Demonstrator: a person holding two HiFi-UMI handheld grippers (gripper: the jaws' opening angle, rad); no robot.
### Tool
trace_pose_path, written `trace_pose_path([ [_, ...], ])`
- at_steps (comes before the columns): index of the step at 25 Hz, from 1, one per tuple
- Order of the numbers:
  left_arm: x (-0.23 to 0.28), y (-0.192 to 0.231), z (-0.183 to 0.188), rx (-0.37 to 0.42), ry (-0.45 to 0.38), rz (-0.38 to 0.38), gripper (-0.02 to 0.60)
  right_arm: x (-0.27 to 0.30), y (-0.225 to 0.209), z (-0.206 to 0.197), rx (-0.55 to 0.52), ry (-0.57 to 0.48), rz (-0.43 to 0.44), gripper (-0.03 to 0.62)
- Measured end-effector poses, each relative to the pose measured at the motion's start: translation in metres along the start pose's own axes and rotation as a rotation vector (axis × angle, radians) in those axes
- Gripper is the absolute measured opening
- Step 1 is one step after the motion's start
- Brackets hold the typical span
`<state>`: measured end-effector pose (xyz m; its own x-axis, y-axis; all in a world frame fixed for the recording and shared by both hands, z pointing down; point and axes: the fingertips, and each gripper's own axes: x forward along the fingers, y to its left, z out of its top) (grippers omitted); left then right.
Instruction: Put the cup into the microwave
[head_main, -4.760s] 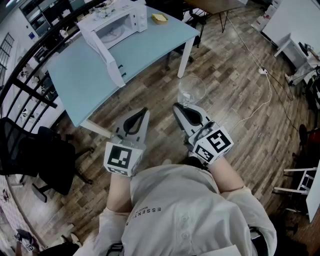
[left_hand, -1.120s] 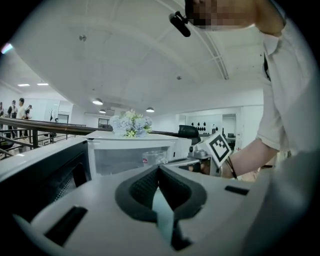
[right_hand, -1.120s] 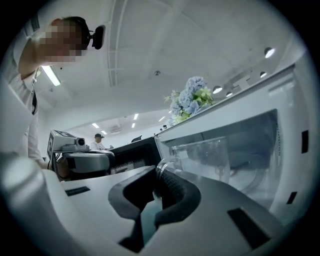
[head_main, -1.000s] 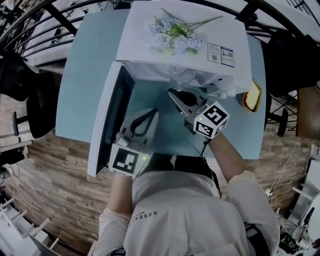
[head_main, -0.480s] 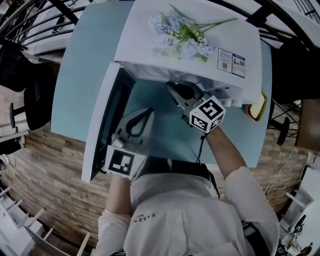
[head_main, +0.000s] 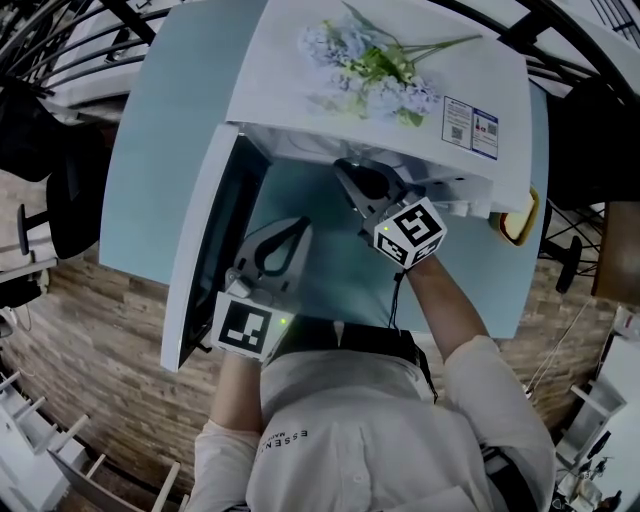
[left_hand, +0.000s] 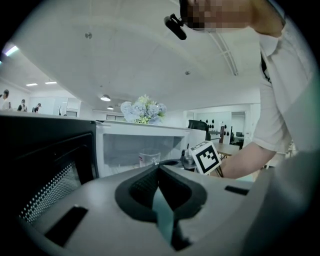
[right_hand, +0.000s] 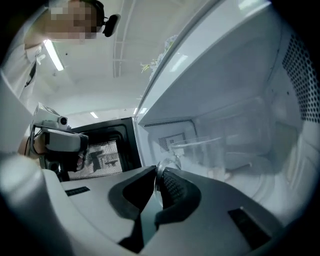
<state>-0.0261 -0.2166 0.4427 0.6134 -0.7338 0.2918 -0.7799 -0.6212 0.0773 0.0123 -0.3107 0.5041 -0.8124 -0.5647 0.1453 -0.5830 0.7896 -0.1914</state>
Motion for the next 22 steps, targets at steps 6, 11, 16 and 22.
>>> trace_pose_path([
  [6,-0.001,-0.003,-0.008,-0.008,0.014,-0.007,0.002,0.001,-0.008,-0.005,-0.009,0.0,-0.029,0.021],
  [11,-0.004,-0.008,-0.01,-0.006,0.017,-0.018,0.002,-0.001,-0.013,-0.004,0.014,0.005,-0.065,0.021],
  [16,-0.007,-0.013,-0.01,-0.005,0.02,-0.028,0.002,-0.007,-0.019,-0.009,0.043,0.037,-0.117,0.033],
  [22,-0.009,-0.017,-0.009,-0.004,0.011,-0.04,0.002,-0.019,-0.024,-0.012,0.048,0.058,-0.178,0.138],
])
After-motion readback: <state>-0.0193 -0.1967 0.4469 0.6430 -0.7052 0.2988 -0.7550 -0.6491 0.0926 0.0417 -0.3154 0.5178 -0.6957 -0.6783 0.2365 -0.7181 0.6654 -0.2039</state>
